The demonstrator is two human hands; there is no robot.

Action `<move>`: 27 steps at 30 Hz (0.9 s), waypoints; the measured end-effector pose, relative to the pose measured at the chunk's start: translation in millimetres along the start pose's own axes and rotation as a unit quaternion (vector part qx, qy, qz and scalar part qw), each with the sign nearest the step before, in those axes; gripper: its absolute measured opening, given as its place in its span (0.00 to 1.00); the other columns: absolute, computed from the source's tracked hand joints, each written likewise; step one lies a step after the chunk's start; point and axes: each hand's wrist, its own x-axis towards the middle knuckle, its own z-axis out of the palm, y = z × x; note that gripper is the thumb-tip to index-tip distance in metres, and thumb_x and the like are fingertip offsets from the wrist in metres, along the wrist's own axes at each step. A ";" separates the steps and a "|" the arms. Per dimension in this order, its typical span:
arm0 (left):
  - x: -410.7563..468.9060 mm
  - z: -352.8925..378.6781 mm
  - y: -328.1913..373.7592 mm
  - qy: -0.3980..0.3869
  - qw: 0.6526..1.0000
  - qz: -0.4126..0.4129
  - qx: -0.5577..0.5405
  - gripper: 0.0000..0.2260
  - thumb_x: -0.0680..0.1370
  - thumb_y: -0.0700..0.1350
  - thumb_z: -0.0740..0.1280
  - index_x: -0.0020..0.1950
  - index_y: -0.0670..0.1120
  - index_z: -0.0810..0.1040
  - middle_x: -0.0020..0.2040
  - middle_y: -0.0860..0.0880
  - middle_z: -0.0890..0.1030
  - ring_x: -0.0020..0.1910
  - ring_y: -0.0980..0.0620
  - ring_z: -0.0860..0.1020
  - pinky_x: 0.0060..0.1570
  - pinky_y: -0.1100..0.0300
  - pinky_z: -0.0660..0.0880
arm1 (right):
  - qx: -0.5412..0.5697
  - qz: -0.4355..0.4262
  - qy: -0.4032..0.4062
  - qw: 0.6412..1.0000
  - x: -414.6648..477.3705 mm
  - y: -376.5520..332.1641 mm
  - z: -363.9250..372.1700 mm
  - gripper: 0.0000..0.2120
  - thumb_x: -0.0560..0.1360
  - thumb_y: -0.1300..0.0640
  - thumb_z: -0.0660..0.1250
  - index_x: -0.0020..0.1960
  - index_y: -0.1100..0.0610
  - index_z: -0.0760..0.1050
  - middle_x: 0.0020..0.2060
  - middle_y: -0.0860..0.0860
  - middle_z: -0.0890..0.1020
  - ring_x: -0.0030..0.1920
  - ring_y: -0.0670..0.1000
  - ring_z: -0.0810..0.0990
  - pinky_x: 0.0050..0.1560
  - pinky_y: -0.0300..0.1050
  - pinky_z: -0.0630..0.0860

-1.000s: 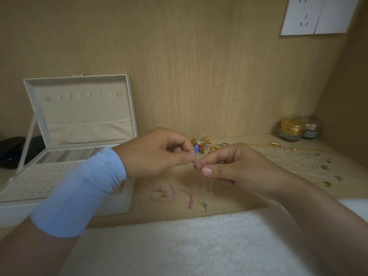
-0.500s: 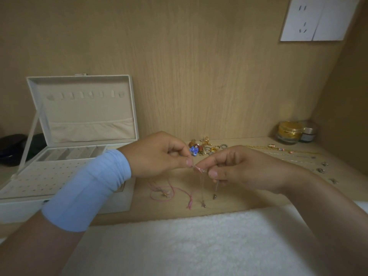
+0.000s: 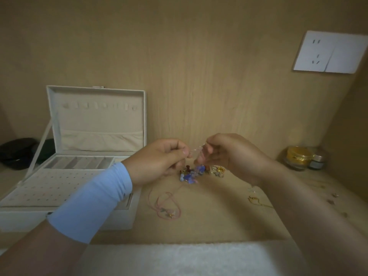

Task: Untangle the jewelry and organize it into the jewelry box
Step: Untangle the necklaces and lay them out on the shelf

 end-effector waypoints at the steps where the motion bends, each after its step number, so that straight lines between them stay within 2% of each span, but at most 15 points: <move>1: 0.0 -2.6 1.3 0.011 1.000 -0.003 0.028 0.08 0.82 0.40 0.62 0.46 0.42 0.78 0.27 0.53 0.70 0.23 0.57 0.62 0.24 0.67 0.59 | 0.013 -0.007 0.013 1.000 2.1 2.2 3.0 0.15 0.81 0.61 0.56 0.36 0.59 0.72 0.35 0.59 0.81 0.43 0.60 0.83 0.52 0.50 0.79; 3: 0.6 -9.0 2.5 0.027 0.995 0.007 0.092 0.07 0.81 0.43 0.64 0.48 0.43 0.80 0.25 0.58 0.70 0.23 0.59 0.65 0.25 0.69 0.62 | 0.009 -0.020 0.038 0.999 8.9 7.2 7.0 0.16 0.80 0.61 0.57 0.35 0.59 0.72 0.34 0.58 0.79 0.41 0.58 0.82 0.46 0.47 0.79; 5: 0.4 -13.0 3.1 0.036 0.990 0.033 0.130 0.06 0.80 0.45 0.66 0.48 0.47 0.82 0.30 0.61 0.79 0.29 0.64 0.75 0.36 0.70 0.70 | -0.064 -0.027 0.078 0.995 13.8 12.3 7.1 0.17 0.79 0.58 0.60 0.33 0.58 0.75 0.39 0.56 0.82 0.44 0.57 0.82 0.50 0.49 0.79; 7: 2.0 -18.7 -0.3 0.057 0.985 0.050 0.153 0.05 0.79 0.48 0.68 0.46 0.53 0.83 0.42 0.58 0.85 0.45 0.61 0.81 0.54 0.60 0.75 | -0.149 -0.040 0.115 0.981 16.6 16.5 3.9 0.15 0.78 0.52 0.64 0.38 0.58 0.80 0.39 0.57 0.81 0.41 0.57 0.79 0.48 0.51 0.76; 9: 3.4 -22.1 -4.6 0.069 0.982 0.055 0.169 0.04 0.77 0.53 0.69 0.45 0.56 0.83 0.46 0.52 0.85 0.50 0.52 0.82 0.60 0.50 0.75 | -0.156 -0.059 0.128 0.978 16.6 16.0 1.7 0.13 0.78 0.51 0.65 0.43 0.59 0.82 0.37 0.56 0.80 0.39 0.56 0.76 0.47 0.51 0.74; 11: 4.5 -23.2 -5.8 0.087 0.977 0.067 0.182 0.06 0.74 0.55 0.69 0.45 0.56 0.83 0.44 0.47 0.85 0.47 0.47 0.82 0.57 0.47 0.77 | -0.109 -0.079 0.120 0.984 14.6 12.5 3.2 0.15 0.80 0.54 0.64 0.39 0.61 0.81 0.40 0.49 0.84 0.44 0.56 0.81 0.52 0.51 0.76; 12: 5.4 -23.5 -6.3 0.099 0.975 0.077 0.183 0.05 0.75 0.54 0.70 0.45 0.54 0.83 0.42 0.45 0.84 0.44 0.46 0.82 0.54 0.48 0.77 | -0.063 -0.082 0.104 0.989 14.0 11.2 4.9 0.17 0.81 0.56 0.63 0.35 0.60 0.78 0.45 0.50 0.86 0.48 0.54 0.84 0.55 0.51 0.77; 14: 6.1 -23.1 -5.1 0.122 0.971 0.096 0.183 0.04 0.76 0.48 0.71 0.42 0.50 0.83 0.38 0.42 0.81 0.37 0.47 0.78 0.46 0.51 0.76 | 0.049 -0.072 0.079 0.993 14.6 10.0 8.6 0.19 0.82 0.59 0.59 0.32 0.59 0.72 0.49 0.58 0.86 0.51 0.57 0.85 0.58 0.54 0.79; 18: 6.1 -23.9 -1.6 0.146 0.966 0.107 0.186 0.06 0.77 0.42 0.69 0.40 0.48 0.80 0.32 0.53 0.78 0.31 0.55 0.75 0.38 0.55 0.74 | 0.177 -0.046 0.104 0.978 18.6 13.3 8.5 0.21 0.84 0.57 0.57 0.32 0.58 0.68 0.44 0.61 0.84 0.44 0.61 0.85 0.50 0.55 0.81; 22: 6.6 -25.6 -1.4 0.144 0.975 0.072 0.153 0.09 0.77 0.46 0.68 0.36 0.52 0.79 0.28 0.59 0.74 0.28 0.61 0.70 0.34 0.62 0.67 | 0.227 -0.033 0.135 0.964 19.0 13.2 4.9 0.21 0.84 0.55 0.56 0.32 0.57 0.65 0.39 0.59 0.82 0.41 0.59 0.84 0.50 0.55 0.80; 24: 6.0 -24.2 -1.3 0.128 0.979 0.063 0.146 0.07 0.71 0.54 0.66 0.37 0.54 0.80 0.31 0.58 0.77 0.31 0.60 0.72 0.36 0.60 0.68 | 0.234 -0.037 0.143 0.961 18.5 12.6 6.0 0.21 0.83 0.56 0.57 0.32 0.57 0.67 0.38 0.57 0.82 0.42 0.58 0.83 0.49 0.53 0.80; 26: 4.9 -23.2 -2.8 0.103 0.980 0.061 0.157 0.12 0.68 0.61 0.65 0.41 0.56 0.82 0.39 0.56 0.82 0.40 0.59 0.79 0.45 0.59 0.73 | 0.233 -0.043 0.135 0.962 18.2 12.1 8.7 0.19 0.83 0.55 0.58 0.34 0.58 0.70 0.39 0.57 0.81 0.42 0.57 0.83 0.48 0.52 0.80; 27: 4.2 -21.8 -1.8 0.094 0.980 0.064 0.162 0.11 0.70 0.61 0.66 0.43 0.56 0.83 0.42 0.55 0.84 0.45 0.58 0.81 0.51 0.59 0.75 | 0.231 -0.045 0.126 0.964 18.1 11.7 9.8 0.18 0.83 0.55 0.58 0.36 0.59 0.71 0.40 0.57 0.81 0.42 0.57 0.83 0.48 0.52 0.80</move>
